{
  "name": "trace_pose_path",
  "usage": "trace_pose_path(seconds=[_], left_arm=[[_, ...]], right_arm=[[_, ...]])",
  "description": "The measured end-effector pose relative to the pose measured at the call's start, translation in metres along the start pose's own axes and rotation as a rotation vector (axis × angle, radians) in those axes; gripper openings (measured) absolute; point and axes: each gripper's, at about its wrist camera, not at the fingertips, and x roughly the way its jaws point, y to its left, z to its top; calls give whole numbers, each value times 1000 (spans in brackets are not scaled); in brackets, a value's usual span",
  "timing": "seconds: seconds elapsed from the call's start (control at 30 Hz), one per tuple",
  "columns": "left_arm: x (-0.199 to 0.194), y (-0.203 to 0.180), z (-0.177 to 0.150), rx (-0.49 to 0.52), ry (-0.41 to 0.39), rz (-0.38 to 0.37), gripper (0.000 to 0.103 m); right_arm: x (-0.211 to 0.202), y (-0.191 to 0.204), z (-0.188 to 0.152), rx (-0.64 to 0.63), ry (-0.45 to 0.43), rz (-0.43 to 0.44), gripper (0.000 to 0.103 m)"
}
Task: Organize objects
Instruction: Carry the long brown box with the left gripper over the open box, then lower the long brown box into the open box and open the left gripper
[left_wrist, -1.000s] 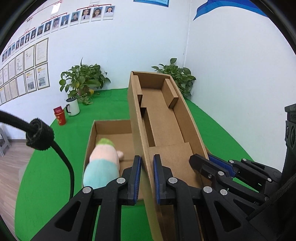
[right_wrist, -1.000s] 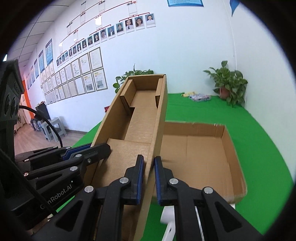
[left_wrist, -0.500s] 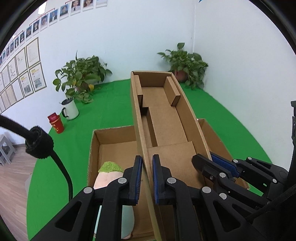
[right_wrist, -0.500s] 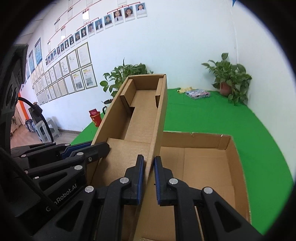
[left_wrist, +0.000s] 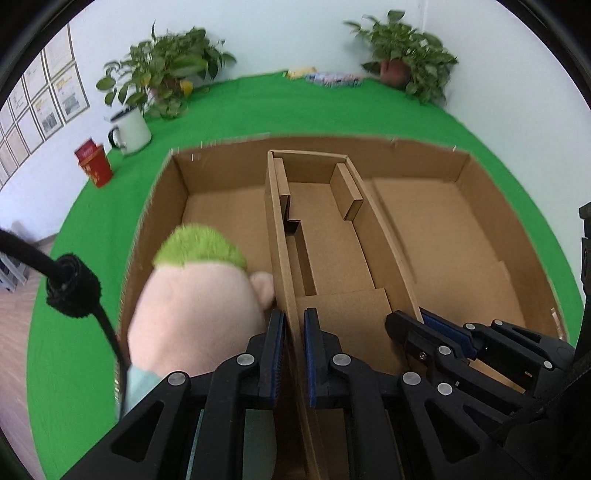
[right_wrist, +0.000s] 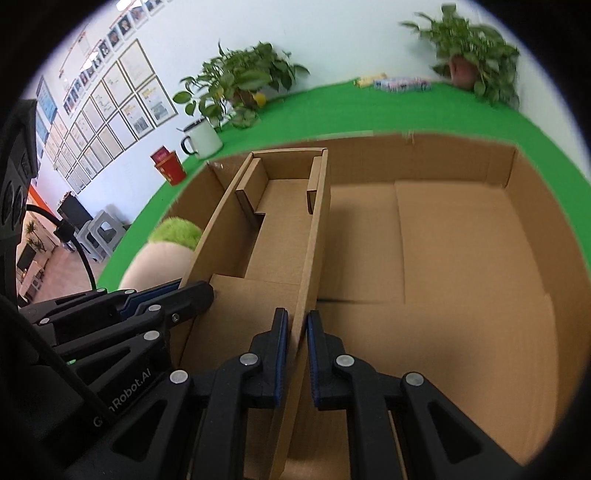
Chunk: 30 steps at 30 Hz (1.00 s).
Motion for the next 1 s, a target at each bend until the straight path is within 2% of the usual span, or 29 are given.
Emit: trace_pose_path(seconds=[0.1,0.2,0.37,0.43,0.57,0.63,0.8,0.9,0.97,1.0], left_arm=[[10,8,-18,21,8,12,9],[1,19,-23,-4,-11,-16,10],[-37,43,-27,-52,-57,-61,11],[-57,55,-35,-75,-100,-86,11],[-89,78,-54,-94,-173,-85,13],[-97,84,-61,-102,-182,-74,17],[-108,87,-74,-98,-196,-70,17],[-109,86,-81,-95,-197,-76,17],[-110,84,-87,-103,-208,-76,21],[-111,83,-89,-105,-215,-77,25]], right_arm=[[9,-1,-8,19,38,19,10],[8,7,-10,-12,37,15,9],[9,15,-13,-65,26,-12,9],[9,17,-16,-83,17,-33,9],[12,23,-13,-92,23,-53,10],[13,26,-12,-78,35,-71,10],[16,37,-14,-84,42,-131,13],[16,36,-13,-76,32,-131,13],[16,33,-14,-72,27,-106,21],[15,33,-15,-75,29,-92,35]])
